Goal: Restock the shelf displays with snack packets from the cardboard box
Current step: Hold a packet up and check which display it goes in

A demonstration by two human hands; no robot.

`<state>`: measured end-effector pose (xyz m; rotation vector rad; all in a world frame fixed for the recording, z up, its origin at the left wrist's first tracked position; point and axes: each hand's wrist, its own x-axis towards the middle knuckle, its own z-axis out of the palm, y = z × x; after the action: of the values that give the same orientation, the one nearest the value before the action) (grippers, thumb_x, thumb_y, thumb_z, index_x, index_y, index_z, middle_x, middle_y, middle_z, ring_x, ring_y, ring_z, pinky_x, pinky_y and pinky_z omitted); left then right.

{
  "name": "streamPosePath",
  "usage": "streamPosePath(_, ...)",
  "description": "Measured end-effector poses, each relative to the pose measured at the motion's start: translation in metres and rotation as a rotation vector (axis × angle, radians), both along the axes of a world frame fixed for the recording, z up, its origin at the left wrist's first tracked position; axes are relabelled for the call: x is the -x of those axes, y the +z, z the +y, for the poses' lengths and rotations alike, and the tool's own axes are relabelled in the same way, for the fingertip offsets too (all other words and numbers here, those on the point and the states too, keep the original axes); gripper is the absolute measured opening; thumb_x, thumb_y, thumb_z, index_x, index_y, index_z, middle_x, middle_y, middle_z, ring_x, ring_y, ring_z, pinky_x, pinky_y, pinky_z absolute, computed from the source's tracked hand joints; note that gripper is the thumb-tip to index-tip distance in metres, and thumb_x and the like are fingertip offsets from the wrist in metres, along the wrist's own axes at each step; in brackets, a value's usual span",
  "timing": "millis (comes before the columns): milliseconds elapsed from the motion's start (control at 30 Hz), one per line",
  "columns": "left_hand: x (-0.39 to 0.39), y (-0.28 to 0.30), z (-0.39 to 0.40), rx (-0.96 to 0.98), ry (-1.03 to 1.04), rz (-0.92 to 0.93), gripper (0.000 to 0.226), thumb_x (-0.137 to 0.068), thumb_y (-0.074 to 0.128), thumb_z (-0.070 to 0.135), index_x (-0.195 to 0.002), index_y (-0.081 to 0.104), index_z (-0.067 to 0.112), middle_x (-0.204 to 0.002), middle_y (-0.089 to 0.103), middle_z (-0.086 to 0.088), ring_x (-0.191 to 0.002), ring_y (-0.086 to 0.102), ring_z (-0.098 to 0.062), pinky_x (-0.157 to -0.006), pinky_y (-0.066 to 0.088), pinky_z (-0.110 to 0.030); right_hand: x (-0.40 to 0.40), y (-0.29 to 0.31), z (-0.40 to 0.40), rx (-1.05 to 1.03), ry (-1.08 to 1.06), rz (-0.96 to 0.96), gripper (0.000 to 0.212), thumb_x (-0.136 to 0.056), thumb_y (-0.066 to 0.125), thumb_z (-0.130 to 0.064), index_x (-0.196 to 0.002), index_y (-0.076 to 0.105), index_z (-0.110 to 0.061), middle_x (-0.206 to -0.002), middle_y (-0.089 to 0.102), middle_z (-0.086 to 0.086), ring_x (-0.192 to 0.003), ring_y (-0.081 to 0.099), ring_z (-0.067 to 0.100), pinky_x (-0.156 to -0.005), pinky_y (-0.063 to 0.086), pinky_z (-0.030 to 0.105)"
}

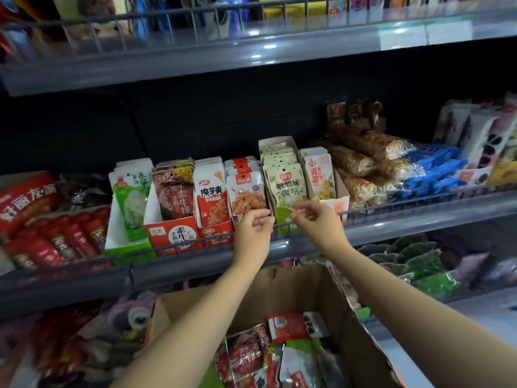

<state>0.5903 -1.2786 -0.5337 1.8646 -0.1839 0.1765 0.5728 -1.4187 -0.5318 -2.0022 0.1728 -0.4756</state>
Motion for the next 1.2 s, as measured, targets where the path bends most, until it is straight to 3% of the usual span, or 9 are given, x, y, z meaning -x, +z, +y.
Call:
streamPosePath(100,0.019,-0.032,0.010,0.021,0.002,0.066,0.009,-0.093,0.058,0.017,-0.101,0.061,0.019,-0.093,0.065,0.003,-0.088,0.063,-0.014,-0.077,0.050,-0.023,0.020,-0.031,0.012,0.002,0.013,0.056,0.015,-0.085,0.068,-0.021,-0.100,0.066,-0.020,-0.074,0.060,-0.006,-0.066,0.055,0.003,-0.064,0.043,0.017)
streamPosePath(333,0.044,-0.105,0.028,-0.040,-0.007,0.278,0.010,-0.094,0.055,0.014,-0.102,0.061,0.015,-0.097,0.065,-0.004,-0.085,0.060,-0.014,-0.066,0.042,-0.016,0.049,-0.103,0.032,0.072,0.069,0.287,0.019,-0.085,0.068,-0.023,-0.103,0.068,-0.017,-0.088,0.064,-0.002,-0.079,0.056,0.009,-0.072,0.039,0.019)
streamPosePath(533,0.042,-0.156,0.033,-0.126,-0.002,0.454,0.015,-0.094,0.055,0.013,-0.107,0.062,0.009,-0.102,0.064,-0.003,-0.097,0.063,-0.021,-0.078,0.043,-0.023,0.047,-0.147,0.032,0.171,0.135,0.510,0.024,-0.085,0.067,-0.026,-0.108,0.067,-0.019,-0.095,0.065,-0.002,-0.095,0.062,0.015,-0.077,0.042,0.020)
streamPosePath(700,0.034,-0.191,0.031,-0.138,0.023,0.621,0.023,-0.093,0.057,0.015,-0.114,0.060,0.005,-0.111,0.066,-0.011,-0.101,0.062,-0.026,-0.084,0.046,-0.028,0.036,-0.182,0.028,0.288,0.206,0.738,0.027,-0.088,0.061,-0.029,-0.113,0.065,-0.019,-0.114,0.067,0.001,-0.104,0.062,0.019,-0.089,0.047,0.027)
streamPosePath(767,0.031,-0.203,0.028,-0.143,0.052,0.683,0.027,-0.093,0.059,0.019,-0.116,0.059,0.005,-0.111,0.065,-0.013,-0.103,0.062,-0.029,-0.088,0.047,-0.031,0.034,-0.192,0.029,0.357,0.265,0.777,0.030,-0.091,0.056,-0.033,-0.114,0.066,-0.016,-0.116,0.067,0.005,-0.106,0.062,0.023,-0.090,0.048,0.030)
streamPosePath(867,0.027,-0.220,0.025,-0.100,0.075,0.757,0.018,-0.091,0.062,0.021,-0.103,0.064,0.007,-0.106,0.066,-0.015,-0.100,0.062,-0.027,-0.093,0.050,-0.041,0.033,-0.204,0.032,0.381,0.283,0.804,0.030,-0.094,0.051,-0.032,-0.114,0.066,-0.014,-0.119,0.066,0.008,-0.108,0.060,0.025,-0.090,0.048,0.031)
streamPosePath(1000,0.023,-0.235,0.023,-0.062,0.095,0.813,0.037,-0.089,0.064,0.020,-0.121,0.059,0.001,-0.113,0.065,-0.016,-0.104,0.062,-0.029,-0.095,0.049,-0.040,0.031,-0.219,0.033,0.295,0.240,0.818,0.028,-0.088,0.059,-0.035,-0.110,0.069,-0.021,-0.116,0.067,0.004,-0.105,0.061,0.021,-0.086,0.047,0.027)
streamPosePath(1067,0.022,-0.238,0.023,-0.023,0.134,0.834,0.036,-0.088,0.066,0.019,-0.119,0.061,0.002,-0.109,0.067,-0.014,-0.095,0.064,-0.026,-0.089,0.051,-0.035,0.031,-0.221,0.033,0.245,0.211,0.817,0.025,-0.088,0.060,-0.033,-0.107,0.070,-0.021,-0.113,0.069,0.003,-0.101,0.062,0.019,-0.082,0.048,0.026)
streamPosePath(1200,0.023,-0.234,0.024,0.115,0.148,0.928,0.026,-0.089,0.064,0.015,-0.113,0.064,0.003,-0.080,0.062,-0.007,-0.056,0.049,-0.011,-0.046,0.039,-0.015,0.033,-0.216,0.032,0.179,0.177,0.828,0.022,-0.091,0.058,-0.027,-0.107,0.069,-0.016,-0.111,0.068,0.005,-0.099,0.061,0.019,-0.072,0.037,0.019)
